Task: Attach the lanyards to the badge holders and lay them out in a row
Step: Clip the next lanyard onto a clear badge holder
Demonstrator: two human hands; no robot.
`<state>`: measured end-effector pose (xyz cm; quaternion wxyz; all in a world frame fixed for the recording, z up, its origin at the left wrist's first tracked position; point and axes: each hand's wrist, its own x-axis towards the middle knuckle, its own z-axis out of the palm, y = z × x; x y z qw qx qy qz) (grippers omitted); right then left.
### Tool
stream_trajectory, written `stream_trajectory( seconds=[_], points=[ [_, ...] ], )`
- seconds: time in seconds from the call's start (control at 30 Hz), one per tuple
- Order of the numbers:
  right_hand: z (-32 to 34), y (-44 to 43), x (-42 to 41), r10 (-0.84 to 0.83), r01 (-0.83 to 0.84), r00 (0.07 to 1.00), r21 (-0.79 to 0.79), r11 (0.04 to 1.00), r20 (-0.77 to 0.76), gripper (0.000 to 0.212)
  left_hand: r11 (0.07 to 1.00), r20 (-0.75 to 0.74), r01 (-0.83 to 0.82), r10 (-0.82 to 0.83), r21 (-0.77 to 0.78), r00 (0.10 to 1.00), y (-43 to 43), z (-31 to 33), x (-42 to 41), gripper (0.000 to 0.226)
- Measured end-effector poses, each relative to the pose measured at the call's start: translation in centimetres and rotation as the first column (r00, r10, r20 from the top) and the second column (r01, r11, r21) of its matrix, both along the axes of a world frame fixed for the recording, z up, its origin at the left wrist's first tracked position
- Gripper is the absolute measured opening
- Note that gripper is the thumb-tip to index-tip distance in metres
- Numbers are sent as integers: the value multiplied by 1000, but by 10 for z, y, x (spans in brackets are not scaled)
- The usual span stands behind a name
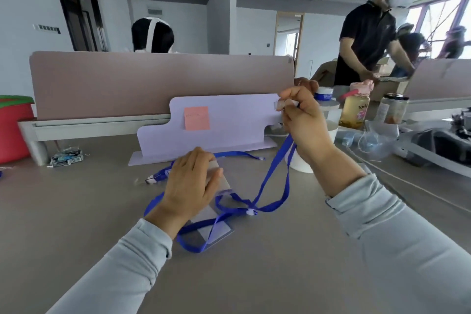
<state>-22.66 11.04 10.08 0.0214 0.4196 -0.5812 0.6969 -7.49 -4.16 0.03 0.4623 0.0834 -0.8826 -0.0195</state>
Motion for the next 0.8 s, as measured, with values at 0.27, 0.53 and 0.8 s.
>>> stream_trajectory(
  seconds=[0.27,0.53,0.8],
  points=[
    [15,81,-39,-168,165,985,-71,984,-39,36,989,2,147,-147,11,989,54,13,-50,17],
    [-4,152,-75,-343,343,939,-10,939,11,38,961,29,274,-275,39,961,102,8,-100,25],
    [-80,126,-56,-241,193,967,384,903,81,20,961,73,275,-276,17,958,108,3,-105,29]
  ],
)
